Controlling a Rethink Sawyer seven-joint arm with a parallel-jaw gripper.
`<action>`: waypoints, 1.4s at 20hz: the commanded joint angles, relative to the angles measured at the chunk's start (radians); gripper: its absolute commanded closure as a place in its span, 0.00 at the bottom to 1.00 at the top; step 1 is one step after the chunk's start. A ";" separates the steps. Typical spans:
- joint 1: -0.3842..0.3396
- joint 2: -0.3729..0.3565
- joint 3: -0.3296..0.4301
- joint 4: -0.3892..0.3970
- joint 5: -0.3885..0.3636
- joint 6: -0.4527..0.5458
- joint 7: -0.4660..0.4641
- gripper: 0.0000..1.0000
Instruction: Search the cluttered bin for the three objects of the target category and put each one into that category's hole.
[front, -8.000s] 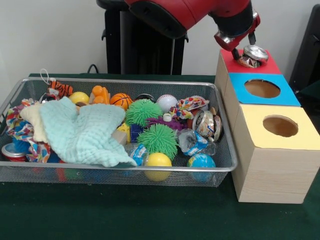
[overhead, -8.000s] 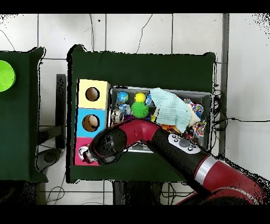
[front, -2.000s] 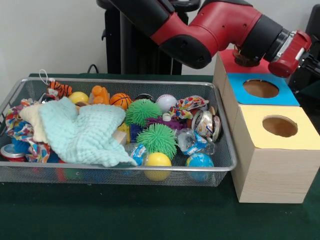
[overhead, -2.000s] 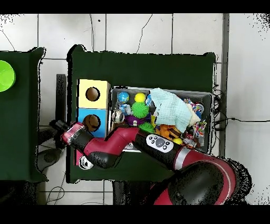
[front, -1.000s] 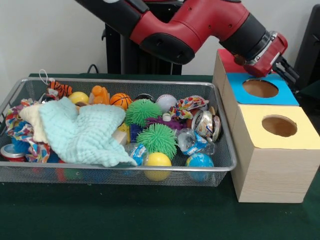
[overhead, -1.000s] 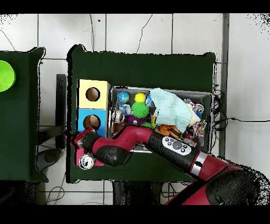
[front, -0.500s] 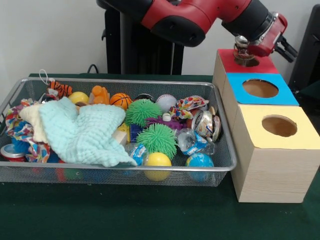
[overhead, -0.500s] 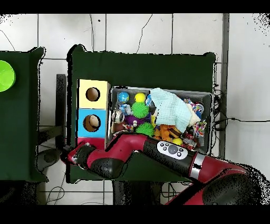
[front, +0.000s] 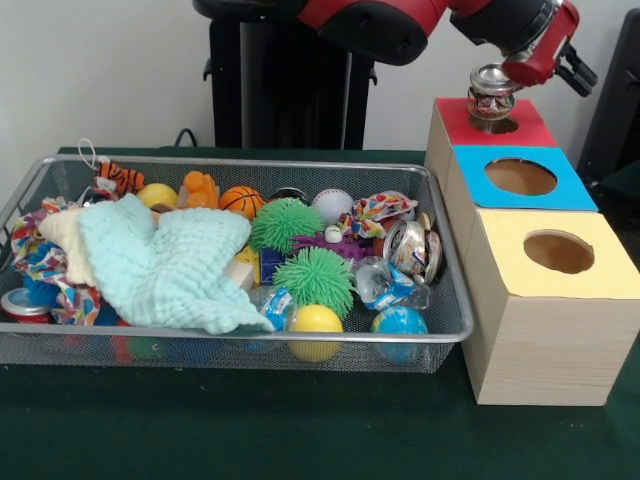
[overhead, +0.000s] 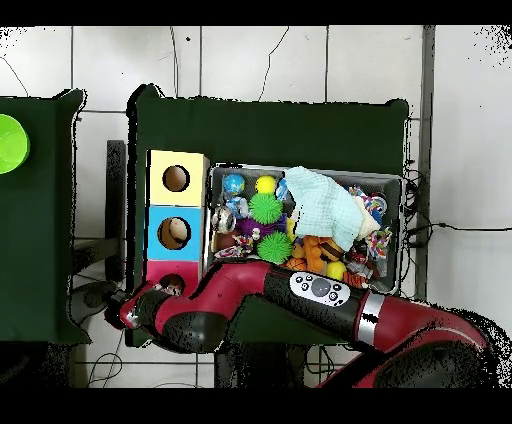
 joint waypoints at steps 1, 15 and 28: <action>0.015 -0.055 -0.045 -0.104 0.035 0.027 0.061 1.00; -0.108 -0.060 0.025 -0.105 0.254 0.487 -0.210 1.00; -0.017 -0.210 -0.049 -0.154 0.154 0.945 -0.325 1.00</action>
